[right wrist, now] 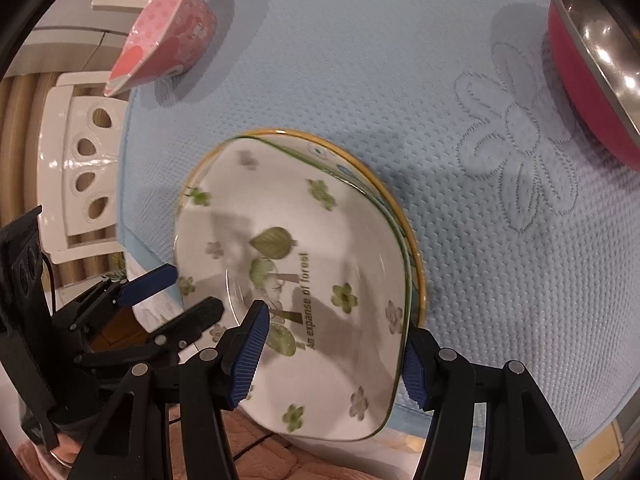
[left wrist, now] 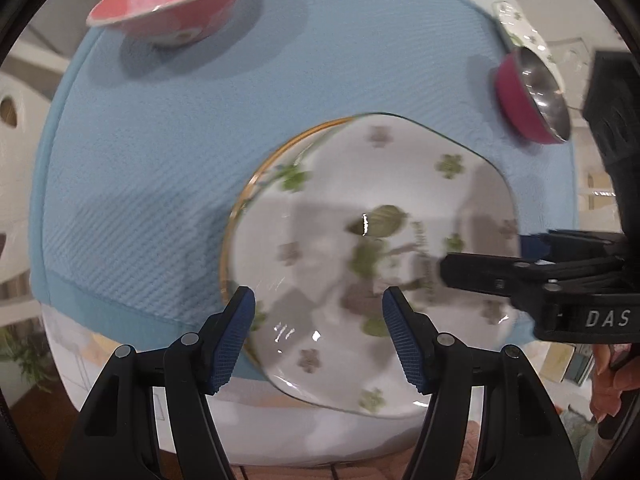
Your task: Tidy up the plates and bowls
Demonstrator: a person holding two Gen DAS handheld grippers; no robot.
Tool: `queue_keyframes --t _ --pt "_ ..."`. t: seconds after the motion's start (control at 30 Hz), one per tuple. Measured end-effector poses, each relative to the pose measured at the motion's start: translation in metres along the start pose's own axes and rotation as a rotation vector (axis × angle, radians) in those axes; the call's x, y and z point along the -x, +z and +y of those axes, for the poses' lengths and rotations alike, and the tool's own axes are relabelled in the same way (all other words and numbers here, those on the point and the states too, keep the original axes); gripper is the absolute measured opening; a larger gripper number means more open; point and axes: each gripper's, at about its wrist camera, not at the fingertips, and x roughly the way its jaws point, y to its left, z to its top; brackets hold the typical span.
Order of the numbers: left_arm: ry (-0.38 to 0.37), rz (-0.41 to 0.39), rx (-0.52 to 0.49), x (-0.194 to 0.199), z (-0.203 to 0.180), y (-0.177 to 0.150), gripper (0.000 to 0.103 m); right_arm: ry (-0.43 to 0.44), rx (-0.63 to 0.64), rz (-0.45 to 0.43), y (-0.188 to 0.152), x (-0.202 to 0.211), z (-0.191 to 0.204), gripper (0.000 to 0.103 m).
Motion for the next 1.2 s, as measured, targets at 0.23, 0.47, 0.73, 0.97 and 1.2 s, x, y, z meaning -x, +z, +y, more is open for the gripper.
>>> queue_keyframes --t 0.23,0.47,0.73,0.97,1.2 --pt "0.040 0.027 0.008 -0.007 -0.016 0.001 0.066 -0.045 0.019 -0.025 0.007 0.006 0.005 0.059" --pt "0.062 0.034 0.075 -0.003 0.009 0.001 0.066 -0.046 0.017 -0.030 0.005 0.016 -0.010 0.059" --pt "0.070 0.045 0.140 0.008 0.026 0.018 0.082 -0.066 0.061 -0.003 -0.015 0.027 -0.027 0.060" --pt "0.082 0.072 0.136 -0.004 0.006 0.028 0.082 -0.058 0.068 0.001 -0.038 0.039 -0.059 0.078" --pt "0.071 0.079 0.141 -0.014 -0.014 0.051 0.082 -0.082 -0.008 -0.031 -0.049 0.060 -0.117 0.078"
